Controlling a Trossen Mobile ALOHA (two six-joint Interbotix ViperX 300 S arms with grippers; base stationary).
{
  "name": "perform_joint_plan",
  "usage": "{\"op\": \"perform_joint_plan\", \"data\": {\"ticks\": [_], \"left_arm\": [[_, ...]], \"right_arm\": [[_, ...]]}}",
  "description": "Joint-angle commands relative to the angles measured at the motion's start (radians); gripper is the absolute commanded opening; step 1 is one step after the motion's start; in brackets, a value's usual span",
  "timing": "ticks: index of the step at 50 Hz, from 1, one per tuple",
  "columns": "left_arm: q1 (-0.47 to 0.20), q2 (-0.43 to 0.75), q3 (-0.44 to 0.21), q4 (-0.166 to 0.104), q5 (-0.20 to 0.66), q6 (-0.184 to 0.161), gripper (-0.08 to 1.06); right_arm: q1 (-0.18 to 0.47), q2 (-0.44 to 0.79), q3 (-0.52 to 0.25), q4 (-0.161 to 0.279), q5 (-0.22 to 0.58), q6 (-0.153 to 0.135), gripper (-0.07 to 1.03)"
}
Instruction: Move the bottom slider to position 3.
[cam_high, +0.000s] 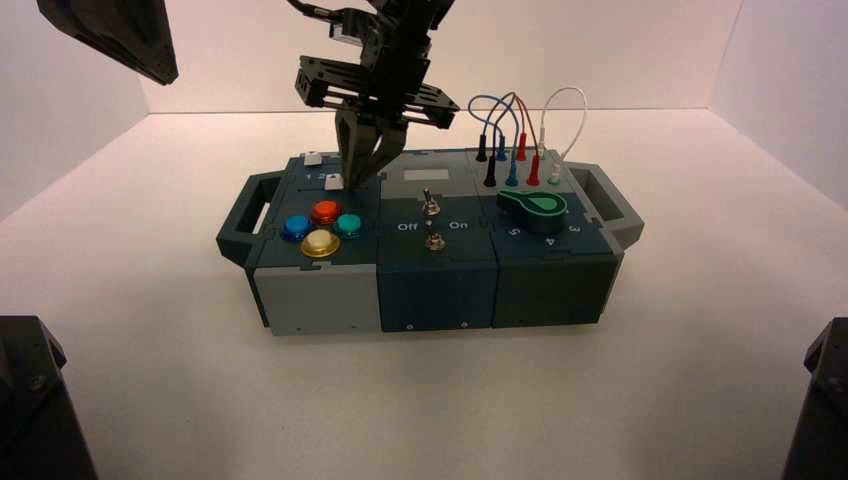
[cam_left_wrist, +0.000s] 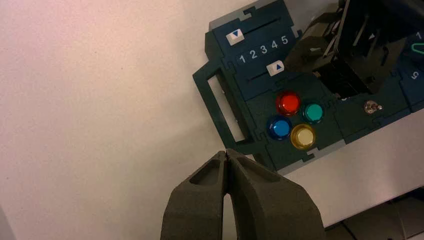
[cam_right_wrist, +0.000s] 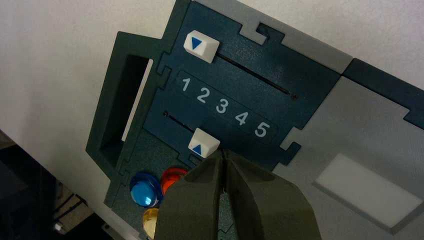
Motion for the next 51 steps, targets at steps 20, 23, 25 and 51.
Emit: {"op": "perform_joint_plan", "data": {"ticks": [20,23,25,51], "left_arm": [[-0.003,-0.006,-0.021,0.009,0.006,0.008,-0.03],[-0.003,-0.006,-0.02,0.011,0.006,0.008,-0.03],[-0.003,-0.008,-0.02,0.011,0.006,0.008,-0.03],[-0.003,-0.018,-0.02,0.02,-0.015,0.008,-0.03]], "right_arm": [[0.009,-0.038,0.002,-0.029,-0.002,-0.003,-0.02],[0.009,-0.049,0.009,-0.037,-0.002,-0.003,-0.02],[0.009,-0.06,0.018,-0.044,-0.002,-0.005,-0.02],[0.011,-0.23,0.178,-0.071,0.066,-0.005,-0.02]]}}
